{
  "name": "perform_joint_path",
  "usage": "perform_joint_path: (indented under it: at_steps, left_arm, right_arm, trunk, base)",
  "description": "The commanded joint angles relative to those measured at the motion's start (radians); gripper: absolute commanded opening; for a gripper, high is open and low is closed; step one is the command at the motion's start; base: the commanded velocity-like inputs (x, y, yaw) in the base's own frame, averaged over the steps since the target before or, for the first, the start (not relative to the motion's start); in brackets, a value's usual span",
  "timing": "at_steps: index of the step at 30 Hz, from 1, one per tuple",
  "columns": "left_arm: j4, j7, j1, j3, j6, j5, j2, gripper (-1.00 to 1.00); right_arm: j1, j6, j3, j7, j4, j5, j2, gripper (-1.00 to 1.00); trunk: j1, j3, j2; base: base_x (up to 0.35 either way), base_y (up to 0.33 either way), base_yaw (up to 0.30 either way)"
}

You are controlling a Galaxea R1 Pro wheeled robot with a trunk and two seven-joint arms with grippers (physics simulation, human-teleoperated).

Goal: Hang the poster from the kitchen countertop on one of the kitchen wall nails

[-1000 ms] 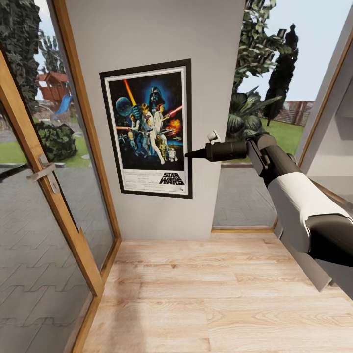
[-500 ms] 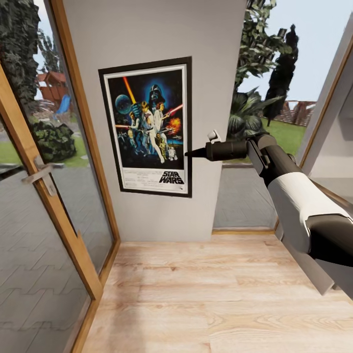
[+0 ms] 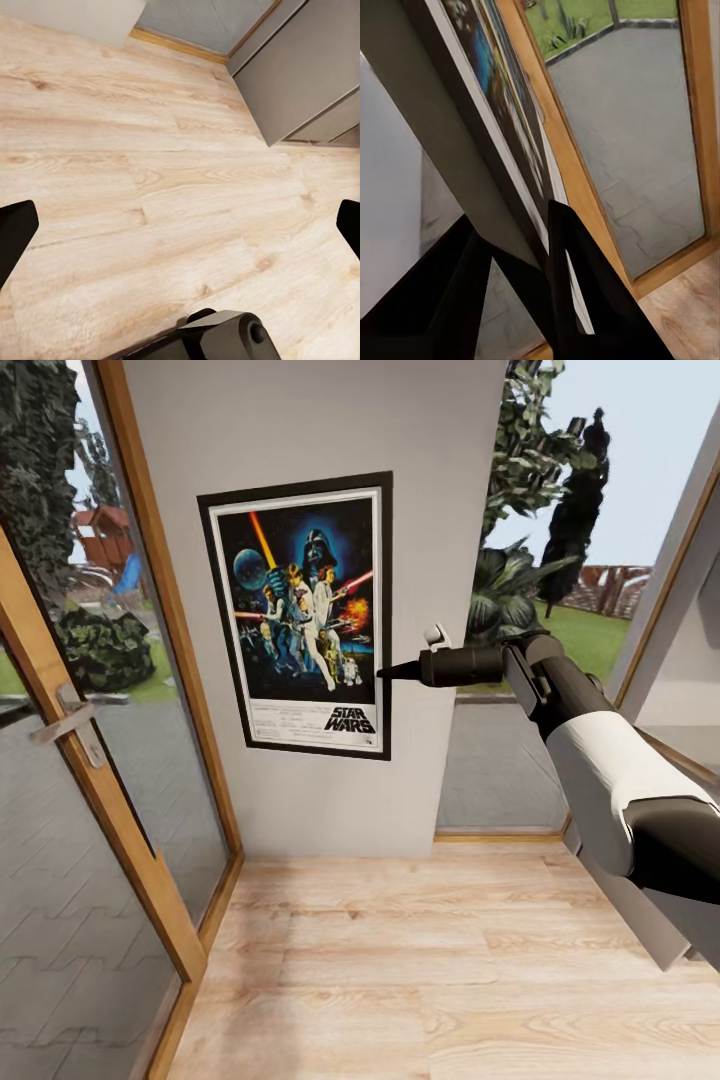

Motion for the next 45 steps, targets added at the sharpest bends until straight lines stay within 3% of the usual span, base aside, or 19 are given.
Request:
perform_joint_path:
  at_steps: [1,29,45]
  left_arm:
    - [-0.001,-0.001,-0.001,0.001,-0.009,-0.003,0.000,1.00]
    - [-0.001,0.000,0.000,0.001,-0.009,-0.003,-0.001,1.00]
    - [-0.001,0.000,0.000,0.003,-0.007,-0.003,0.000,1.00]
  right_arm:
    - [0.000,0.009,0.005,-0.001,0.001,-0.009,-0.001,-1.00]
    - [0.000,0.010,0.005,-0.001,0.015,-0.009,-0.001,-1.00]
    - [0.000,0.009,0.005,-0.001,0.014,-0.044,-0.001,-1.00]
  trunk:
    - [0.001,-0.002,-0.002]
    - [0.001,-0.002,-0.002]
    - [0.001,-0.002,-0.002]
  base:
    - [0.004,0.000,0.000]
    - [0.009,0.000,0.000]
    - [0.124,0.000,0.000]
